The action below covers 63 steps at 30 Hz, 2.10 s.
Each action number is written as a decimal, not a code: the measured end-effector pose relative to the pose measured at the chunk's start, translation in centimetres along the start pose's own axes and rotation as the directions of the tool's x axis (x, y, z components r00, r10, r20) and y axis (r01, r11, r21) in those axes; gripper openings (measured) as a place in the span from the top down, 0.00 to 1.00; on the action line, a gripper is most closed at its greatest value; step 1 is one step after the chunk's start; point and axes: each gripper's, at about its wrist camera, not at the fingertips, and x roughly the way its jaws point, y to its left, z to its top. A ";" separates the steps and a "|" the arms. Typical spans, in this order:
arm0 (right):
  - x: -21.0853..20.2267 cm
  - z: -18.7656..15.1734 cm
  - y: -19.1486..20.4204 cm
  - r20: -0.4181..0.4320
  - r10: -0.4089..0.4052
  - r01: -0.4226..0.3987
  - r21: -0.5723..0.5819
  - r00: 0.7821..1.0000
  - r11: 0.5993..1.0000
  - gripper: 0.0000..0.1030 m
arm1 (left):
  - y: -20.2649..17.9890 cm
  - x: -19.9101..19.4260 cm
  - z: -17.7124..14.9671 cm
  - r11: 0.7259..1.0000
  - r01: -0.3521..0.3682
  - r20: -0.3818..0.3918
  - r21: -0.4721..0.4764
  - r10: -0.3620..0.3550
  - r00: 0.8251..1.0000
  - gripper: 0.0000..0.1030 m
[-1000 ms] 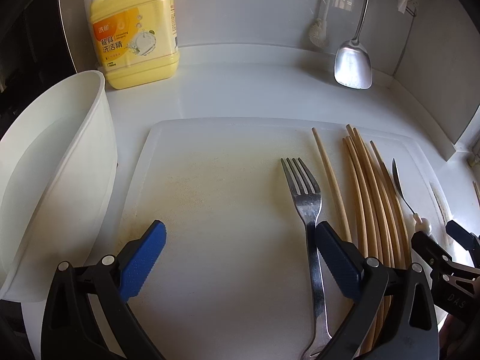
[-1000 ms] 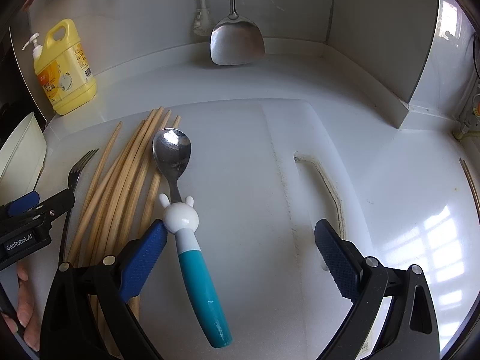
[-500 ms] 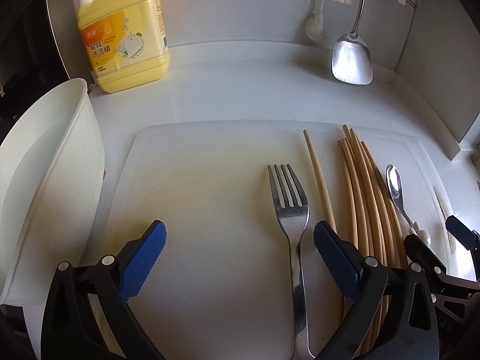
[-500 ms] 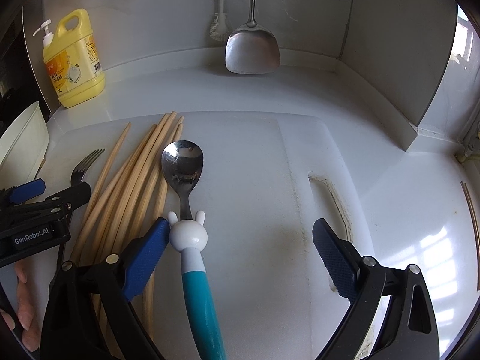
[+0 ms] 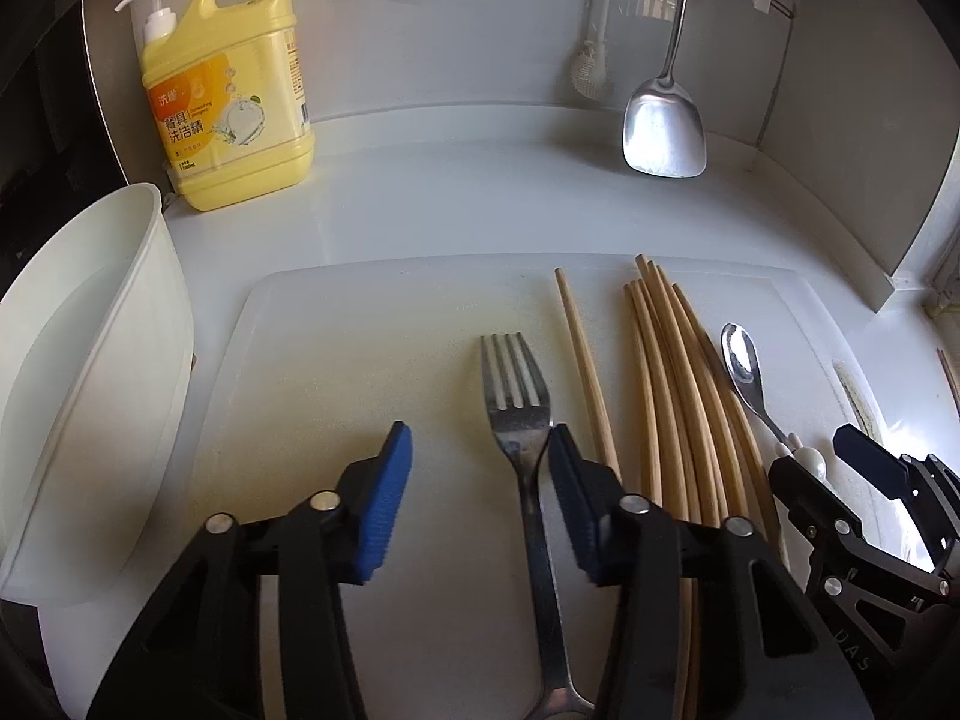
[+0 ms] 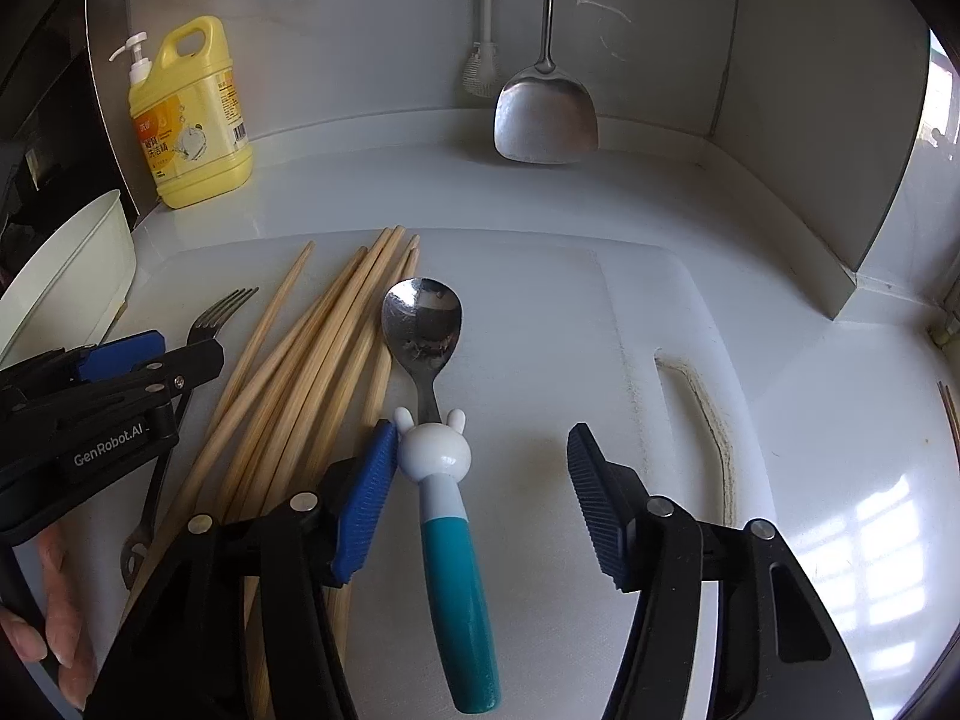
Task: Organize utensils
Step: 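Close the left tool on the fork while the right tool grasps the teal spoon, then carry the fork and spoon with both tools into the white basin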
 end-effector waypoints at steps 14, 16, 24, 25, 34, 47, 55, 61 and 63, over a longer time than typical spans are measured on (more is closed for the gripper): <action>-0.7 -0.5 0.6 0.032 0.039 -0.038 -0.024 0.999 0.999 0.79 | 1.1 -0.6 -0.5 0.995 0.089 0.021 -0.048 -0.088 0.996 0.82; -0.8 -0.6 0.4 0.033 0.061 -0.061 -0.006 0.998 0.998 0.80 | 1.2 -0.8 -0.6 0.994 0.097 0.023 -0.055 -0.095 0.995 0.82; -1.8 -0.4 0.1 0.064 0.116 -0.119 0.052 0.991 0.992 0.80 | 1.5 -2.4 -0.8 0.990 0.125 0.039 -0.066 -0.123 0.992 0.82; -1.9 -0.3 0.1 0.069 0.120 -0.124 0.054 0.990 0.991 0.80 | 1.6 -2.5 -0.8 0.990 0.127 0.040 -0.067 -0.125 0.991 0.82; -3.1 0.0 1.1 0.114 0.173 -0.178 0.040 0.978 0.983 0.80 | 2.5 -4.3 -1.0 0.985 0.146 0.081 -0.087 -0.139 0.987 0.82; -4.2 0.3 3.3 0.138 0.256 -0.258 -0.003 0.957 0.966 0.80 | 5.0 -7.1 -1.7 0.976 0.159 0.162 -0.150 -0.135 0.978 0.82; -5.6 0.8 5.2 0.170 0.332 -0.327 -0.058 0.928 0.943 0.80 | 6.7 -9.9 -2.5 0.973 0.142 0.215 -0.180 -0.102 0.971 0.82; -6.3 2.4 9.0 0.164 0.406 -0.388 -0.130 0.899 0.912 0.80 | 9.6 -12.0 -2.6 0.970 0.102 0.237 -0.223 -0.048 0.970 0.82; -6.5 3.2 10.8 0.160 0.430 -0.408 -0.150 0.889 0.900 0.80 | 11.2 -12.3 -2.1 0.965 0.091 0.243 -0.244 -0.030 0.969 0.82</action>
